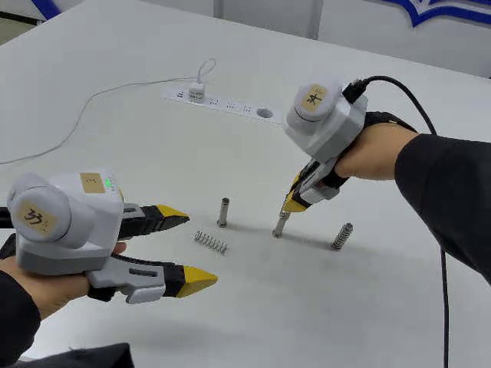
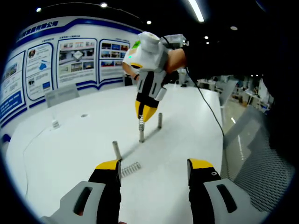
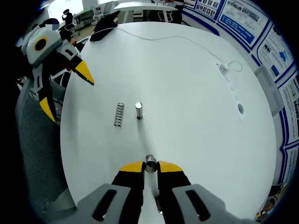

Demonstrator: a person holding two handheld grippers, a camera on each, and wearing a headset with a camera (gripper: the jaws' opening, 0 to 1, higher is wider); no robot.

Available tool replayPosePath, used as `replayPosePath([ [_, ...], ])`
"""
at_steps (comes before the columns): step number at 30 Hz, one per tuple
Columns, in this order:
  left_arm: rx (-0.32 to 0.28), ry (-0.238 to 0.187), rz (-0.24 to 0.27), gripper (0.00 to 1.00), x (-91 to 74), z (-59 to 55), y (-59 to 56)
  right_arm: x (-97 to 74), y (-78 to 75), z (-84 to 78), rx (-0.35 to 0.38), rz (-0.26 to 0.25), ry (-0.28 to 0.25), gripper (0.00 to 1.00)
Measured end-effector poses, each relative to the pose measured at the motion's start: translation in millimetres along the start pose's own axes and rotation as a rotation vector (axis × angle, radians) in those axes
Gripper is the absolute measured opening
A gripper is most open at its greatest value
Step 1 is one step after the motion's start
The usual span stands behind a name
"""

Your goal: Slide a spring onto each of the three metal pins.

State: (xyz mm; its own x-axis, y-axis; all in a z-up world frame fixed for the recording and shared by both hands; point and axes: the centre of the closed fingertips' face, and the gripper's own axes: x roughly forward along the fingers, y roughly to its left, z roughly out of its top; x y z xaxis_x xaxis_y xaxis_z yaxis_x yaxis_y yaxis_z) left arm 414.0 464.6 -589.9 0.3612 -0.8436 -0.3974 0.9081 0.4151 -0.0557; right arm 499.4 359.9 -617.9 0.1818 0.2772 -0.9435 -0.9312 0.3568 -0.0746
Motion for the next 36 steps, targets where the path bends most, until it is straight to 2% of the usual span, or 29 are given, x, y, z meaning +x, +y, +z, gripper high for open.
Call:
replayPosePath([
  [25, -0.006, 0.009, 0.01, 0.58, -2.1, -2.4, 3.2, 39.0, -5.4, -12.0, 0.014, 0.009, 0.055, 0.12],
  [32, -0.006, 0.008, 0.011, 0.58, -1.7, -2.6, 3.4, 35.7, -8.5, -11.7, 0.017, 0.001, 0.042, 0.13],
  [36, -0.004, 0.009, 0.01, 0.58, -1.1, -3.0, 2.7, 26.6, -9.4, -7.8, 0.017, -0.012, 0.022, 0.16],
])
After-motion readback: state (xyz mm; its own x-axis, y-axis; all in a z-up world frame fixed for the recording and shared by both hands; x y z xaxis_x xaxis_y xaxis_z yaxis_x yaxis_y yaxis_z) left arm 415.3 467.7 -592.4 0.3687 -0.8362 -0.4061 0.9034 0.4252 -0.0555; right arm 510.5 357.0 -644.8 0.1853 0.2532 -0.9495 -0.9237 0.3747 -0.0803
